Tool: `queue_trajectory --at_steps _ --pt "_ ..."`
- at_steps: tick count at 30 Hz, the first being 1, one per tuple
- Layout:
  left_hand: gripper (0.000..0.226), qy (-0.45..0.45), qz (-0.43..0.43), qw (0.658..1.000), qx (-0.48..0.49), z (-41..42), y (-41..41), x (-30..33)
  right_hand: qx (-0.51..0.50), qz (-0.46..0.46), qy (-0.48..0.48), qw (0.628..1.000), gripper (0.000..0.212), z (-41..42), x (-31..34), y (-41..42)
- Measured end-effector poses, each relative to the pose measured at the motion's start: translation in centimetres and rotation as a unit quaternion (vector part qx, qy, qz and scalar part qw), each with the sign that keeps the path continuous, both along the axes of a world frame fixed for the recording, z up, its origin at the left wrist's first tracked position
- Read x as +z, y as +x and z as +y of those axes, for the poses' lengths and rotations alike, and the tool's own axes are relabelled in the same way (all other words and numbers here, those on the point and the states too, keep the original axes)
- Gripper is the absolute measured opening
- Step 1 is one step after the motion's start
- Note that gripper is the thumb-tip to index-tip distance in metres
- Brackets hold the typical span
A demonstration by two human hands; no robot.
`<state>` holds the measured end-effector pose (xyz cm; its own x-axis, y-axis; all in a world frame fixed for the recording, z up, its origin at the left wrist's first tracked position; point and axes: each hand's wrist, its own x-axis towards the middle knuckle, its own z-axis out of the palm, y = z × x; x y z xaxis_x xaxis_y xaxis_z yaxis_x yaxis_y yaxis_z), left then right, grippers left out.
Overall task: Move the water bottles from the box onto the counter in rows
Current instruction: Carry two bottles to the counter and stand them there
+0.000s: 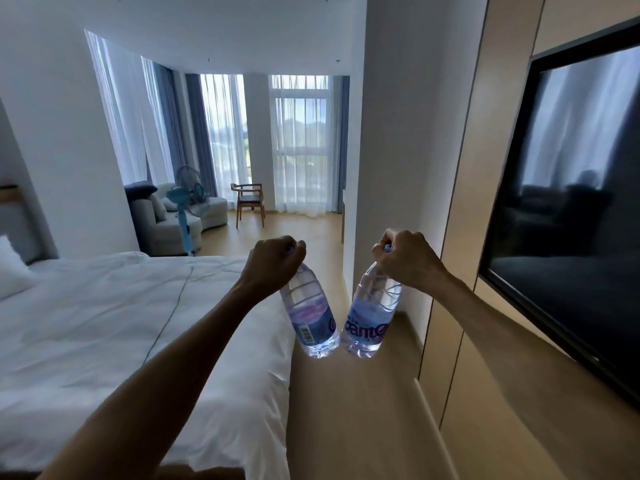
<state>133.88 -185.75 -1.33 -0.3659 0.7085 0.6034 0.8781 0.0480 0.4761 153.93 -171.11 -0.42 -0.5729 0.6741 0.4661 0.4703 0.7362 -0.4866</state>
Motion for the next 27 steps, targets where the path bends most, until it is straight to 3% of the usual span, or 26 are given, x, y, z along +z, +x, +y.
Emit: queue_trajectory --at_steps 15,27 --pt "0.037 -0.014 0.011 1.0 -0.024 20.9 -19.9 1.7 -0.027 0.004 0.003 1.0 0.01 19.8 -0.2 -19.4" --pt "0.037 -0.032 0.004 0.999 -0.006 41.9 -31.3 0.5 -0.005 0.006 0.007 1.0 0.012 42.2 -1.4 -32.2"
